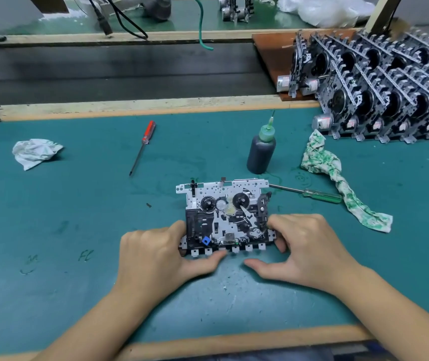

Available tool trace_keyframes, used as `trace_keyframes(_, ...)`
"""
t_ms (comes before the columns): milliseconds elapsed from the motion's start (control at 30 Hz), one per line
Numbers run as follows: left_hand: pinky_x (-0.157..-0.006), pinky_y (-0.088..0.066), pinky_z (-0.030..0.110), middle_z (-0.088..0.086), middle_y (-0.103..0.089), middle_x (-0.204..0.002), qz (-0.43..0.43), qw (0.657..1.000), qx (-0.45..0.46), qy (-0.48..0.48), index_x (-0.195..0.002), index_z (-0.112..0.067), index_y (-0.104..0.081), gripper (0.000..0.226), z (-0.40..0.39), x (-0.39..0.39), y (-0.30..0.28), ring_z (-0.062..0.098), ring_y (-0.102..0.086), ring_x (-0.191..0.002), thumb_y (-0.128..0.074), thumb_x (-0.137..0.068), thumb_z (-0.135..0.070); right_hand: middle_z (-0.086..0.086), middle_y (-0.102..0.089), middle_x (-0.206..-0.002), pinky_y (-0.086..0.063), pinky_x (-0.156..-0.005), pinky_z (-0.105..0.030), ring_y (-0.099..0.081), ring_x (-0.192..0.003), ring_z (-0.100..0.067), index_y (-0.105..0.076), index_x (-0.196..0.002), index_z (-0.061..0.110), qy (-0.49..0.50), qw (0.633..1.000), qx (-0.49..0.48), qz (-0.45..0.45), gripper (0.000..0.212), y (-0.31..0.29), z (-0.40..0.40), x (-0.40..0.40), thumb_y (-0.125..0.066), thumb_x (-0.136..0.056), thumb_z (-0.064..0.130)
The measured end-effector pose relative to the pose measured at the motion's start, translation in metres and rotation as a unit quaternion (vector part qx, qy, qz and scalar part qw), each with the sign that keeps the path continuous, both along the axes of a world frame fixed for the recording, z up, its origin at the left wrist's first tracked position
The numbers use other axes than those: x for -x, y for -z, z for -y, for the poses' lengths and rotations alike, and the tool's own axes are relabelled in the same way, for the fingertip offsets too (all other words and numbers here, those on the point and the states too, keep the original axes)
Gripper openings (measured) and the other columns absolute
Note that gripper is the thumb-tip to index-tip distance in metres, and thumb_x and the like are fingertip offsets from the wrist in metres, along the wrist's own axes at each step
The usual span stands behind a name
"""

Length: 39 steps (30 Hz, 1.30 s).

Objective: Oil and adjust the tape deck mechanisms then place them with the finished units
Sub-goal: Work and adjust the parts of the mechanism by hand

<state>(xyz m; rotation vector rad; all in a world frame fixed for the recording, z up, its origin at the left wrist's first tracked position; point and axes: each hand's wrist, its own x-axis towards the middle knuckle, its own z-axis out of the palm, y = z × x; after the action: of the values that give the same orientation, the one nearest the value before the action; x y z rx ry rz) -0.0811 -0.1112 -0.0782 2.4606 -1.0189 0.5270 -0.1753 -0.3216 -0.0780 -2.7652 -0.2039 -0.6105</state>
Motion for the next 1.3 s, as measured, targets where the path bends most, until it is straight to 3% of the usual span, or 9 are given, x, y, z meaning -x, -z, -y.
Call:
trace_keyframes(433, -0.03, -0.035, 0.024, -0.001, -0.035, -0.031, -0.067, 0.991, -0.019, 0.117, -0.047, -0.013, -0.042, 0.067, -0.006, -0.005, -0.001, 0.021, -0.038, -0.027, -0.056, -0.058, -0.078, 0.001, -0.041, -0.042, -0.037, -0.036, -0.026, -0.039, -0.035, -0.02, -0.042, -0.052, 0.011, 0.039, 0.999, -0.021, 0.007, 0.055, -0.001, -0.001, -0.002, -0.058, -0.068, 0.061)
trace_keyframes(567, -0.03, -0.033, 0.022, 0.0, -0.035, -0.032, -0.06, 0.994, -0.012, 0.086, -0.052, -0.019, -0.031, 0.063, -0.003, -0.003, -0.004, 0.022, -0.038, -0.027, -0.055, -0.06, -0.076, 0.002, -0.042, -0.042, -0.037, -0.037, -0.025, -0.039, -0.036, -0.02, -0.043, -0.052, 0.009, 0.044, 0.999, -0.032, 0.001, 0.055, 0.0, -0.001, -0.001, -0.058, -0.069, 0.06)
trace_keyframes(767, -0.033, -0.035, 0.026, 0.0, -0.035, -0.032, -0.101, 0.993, -0.018, 0.058, -0.05, -0.012, -0.052, 0.077, -0.004, -0.005, -0.006, 0.024, -0.038, -0.03, -0.044, -0.056, -0.088, 0.005, -0.042, -0.045, -0.029, -0.04, -0.022, -0.04, -0.039, -0.016, -0.044, -0.053, 0.011, 0.001, 1.0, -0.012, -0.001, 0.05, -0.001, 0.002, 0.0, -0.058, -0.076, 0.054)
trace_keyframes(900, -0.041, -0.028, 0.021, 0.003, -0.038, -0.035, -0.149, 0.985, 0.027, 0.077, -0.059, -0.019, -0.063, 0.075, -0.006, -0.006, -0.011, 0.024, -0.045, -0.051, -0.036, -0.066, -0.088, 0.005, -0.041, -0.043, -0.031, -0.038, -0.024, -0.037, -0.038, -0.013, -0.041, -0.051, 0.012, 0.006, 0.999, -0.048, 0.003, 0.053, -0.004, -0.002, -0.001, -0.059, -0.076, 0.054)
trace_keyframes(967, -0.044, -0.026, 0.021, 0.002, -0.037, -0.035, -0.148, 0.985, 0.039, 0.085, -0.058, -0.026, -0.057, 0.063, -0.007, -0.005, -0.013, 0.024, -0.044, -0.06, -0.039, -0.068, -0.085, 0.006, -0.041, -0.043, -0.031, -0.039, -0.024, -0.033, -0.039, -0.011, -0.042, -0.051, 0.011, 0.011, 0.998, -0.067, -0.012, 0.051, -0.009, -0.004, 0.0, -0.06, -0.075, 0.053)
trace_keyframes(1067, -0.045, -0.02, 0.017, 0.0, -0.03, -0.037, -0.163, 0.98, 0.066, 0.092, -0.055, -0.024, -0.038, 0.061, -0.008, -0.004, -0.017, 0.025, -0.035, -0.059, -0.043, -0.07, -0.083, 0.013, -0.038, -0.046, -0.032, -0.042, -0.023, -0.029, -0.044, -0.002, -0.046, -0.055, 0.009, -0.009, 0.991, -0.123, -0.046, 0.049, -0.015, -0.004, 0.001, -0.061, -0.073, 0.053)
trace_keyframes(1133, -0.045, -0.019, 0.013, 0.005, -0.027, -0.044, -0.19, 0.973, 0.092, 0.094, -0.053, -0.02, -0.033, 0.066, -0.009, -0.003, -0.021, 0.022, -0.022, -0.056, -0.043, -0.07, -0.083, 0.015, -0.029, -0.048, -0.026, -0.046, -0.012, -0.028, -0.046, 0.001, -0.046, -0.057, 0.006, -0.022, 0.981, -0.187, -0.056, 0.053, -0.019, -0.005, 0.003, -0.058, -0.078, 0.053)
trace_keyframes(1200, -0.044, -0.017, 0.009, 0.004, -0.028, -0.057, -0.202, 0.966, 0.119, 0.112, -0.057, -0.017, -0.024, 0.068, -0.011, -0.003, -0.027, 0.012, -0.015, -0.054, -0.04, -0.076, -0.081, 0.004, -0.027, -0.044, -0.024, -0.046, -0.014, -0.027, -0.045, -0.003, -0.046, -0.053, 0.005, -0.007, 0.961, -0.27, -0.058, 0.054, -0.024, -0.008, 0.004, -0.055, -0.081, 0.051)
trace_keyframes(1300, -0.044, -0.015, 0.011, -0.001, -0.023, -0.054, -0.228, 0.954, 0.135, 0.137, -0.06, -0.018, -0.032, 0.06, -0.012, -0.002, -0.033, 0.005, -0.016, -0.047, -0.037, -0.085, -0.072, -0.012, -0.041, -0.039, -0.03, -0.043, -0.02, -0.035, -0.036, -0.006, -0.05, -0.047, 0.014, 0.042, 0.899, -0.424, -0.099, 0.051, -0.035, -0.012, 0.002, -0.051, -0.077, 0.055)
